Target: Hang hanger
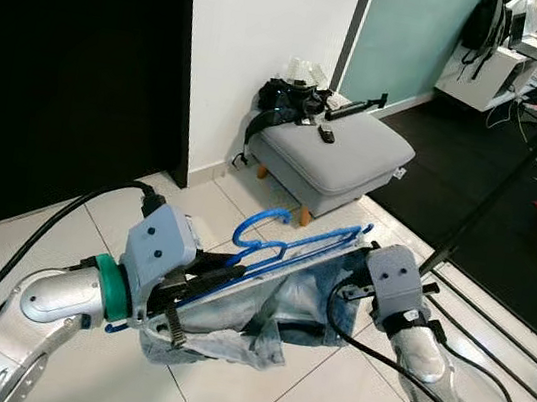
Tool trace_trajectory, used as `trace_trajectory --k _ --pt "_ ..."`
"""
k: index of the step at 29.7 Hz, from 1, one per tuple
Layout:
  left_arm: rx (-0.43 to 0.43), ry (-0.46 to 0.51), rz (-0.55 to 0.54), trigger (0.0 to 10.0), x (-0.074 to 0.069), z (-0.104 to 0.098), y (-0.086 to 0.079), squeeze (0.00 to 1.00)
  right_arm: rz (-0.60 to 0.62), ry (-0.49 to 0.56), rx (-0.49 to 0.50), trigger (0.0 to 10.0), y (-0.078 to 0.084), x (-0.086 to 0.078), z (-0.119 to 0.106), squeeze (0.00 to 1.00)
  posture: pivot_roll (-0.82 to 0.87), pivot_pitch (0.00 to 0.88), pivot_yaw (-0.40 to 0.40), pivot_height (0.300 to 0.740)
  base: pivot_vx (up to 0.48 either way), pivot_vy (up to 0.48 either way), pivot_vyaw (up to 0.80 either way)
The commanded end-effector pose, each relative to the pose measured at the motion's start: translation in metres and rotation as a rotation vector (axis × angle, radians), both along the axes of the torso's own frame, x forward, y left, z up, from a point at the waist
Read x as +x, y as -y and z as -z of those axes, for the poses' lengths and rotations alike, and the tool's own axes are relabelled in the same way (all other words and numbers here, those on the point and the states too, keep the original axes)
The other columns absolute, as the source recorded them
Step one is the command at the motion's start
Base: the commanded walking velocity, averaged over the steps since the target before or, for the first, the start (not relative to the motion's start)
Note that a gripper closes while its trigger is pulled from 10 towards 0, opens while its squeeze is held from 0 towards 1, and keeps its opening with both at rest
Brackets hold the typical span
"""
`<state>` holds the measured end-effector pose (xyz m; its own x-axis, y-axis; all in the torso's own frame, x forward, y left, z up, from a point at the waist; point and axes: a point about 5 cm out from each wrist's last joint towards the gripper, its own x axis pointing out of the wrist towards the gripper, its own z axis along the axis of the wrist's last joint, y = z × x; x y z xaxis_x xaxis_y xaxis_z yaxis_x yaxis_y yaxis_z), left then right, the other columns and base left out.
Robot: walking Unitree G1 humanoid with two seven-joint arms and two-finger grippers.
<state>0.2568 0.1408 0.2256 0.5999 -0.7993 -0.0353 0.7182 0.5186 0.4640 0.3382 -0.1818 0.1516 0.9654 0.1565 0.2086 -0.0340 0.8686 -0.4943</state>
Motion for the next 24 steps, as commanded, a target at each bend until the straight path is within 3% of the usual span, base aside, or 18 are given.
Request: trace_trajectory --k 1,3,5,12,17,20,24 --pt "0.088 0.014 -0.008 10.0 -0.003 0.005 -0.007 0.0 0.14 0.023 -0.023 0.0 0.027 0.001 -0.005 0.0 0.0 0.111 0.013 0.74 0.0 0.0 0.0" --pt "0.088 0.014 -0.008 10.0 -0.003 0.005 -0.007 0.0 0.14 0.023 -0.023 0.0 0.027 0.001 -0.005 0.0 0.0 0.111 0.013 0.74 0.0 0.0 0.0" --pt "0.199 0.071 -0.034 10.0 0.001 0.011 -0.003 0.0 0.114 0.069 -0.074 0.0 0.022 0.001 -0.014 0.0 0.0 0.118 0.018 0.74 0.0 0.0 0.0" --pt "0.284 0.118 -0.064 10.0 0.006 0.019 0.003 0.0 0.062 0.116 -0.105 0.0 0.01 0.001 -0.023 0.0 0.0 0.12 0.021 0.74 0.0 0.0 0.0" --pt "0.368 0.176 -0.19 10.0 0.02 0.03 0.014 0.0 -0.044 0.193 -0.181 0.0 -0.018 -0.003 -0.036 0.0 -0.01 0.125 0.025 0.74 0.0 0.0 0.0" --pt "0.368 0.176 -0.19 10.0 0.02 0.03 0.014 0.0 -0.044 0.193 -0.181 0.0 -0.018 -0.003 -0.036 0.0 -0.01 0.125 0.025 0.74 0.0 0.0 0.0" --pt "0.476 0.226 -0.298 10.0 0.03 0.035 0.01 0.0 -0.087 0.208 -0.241 0.0 -0.032 -0.007 -0.035 0.0 -0.01 0.129 0.025 0.74 0.0 0.0 0.0"
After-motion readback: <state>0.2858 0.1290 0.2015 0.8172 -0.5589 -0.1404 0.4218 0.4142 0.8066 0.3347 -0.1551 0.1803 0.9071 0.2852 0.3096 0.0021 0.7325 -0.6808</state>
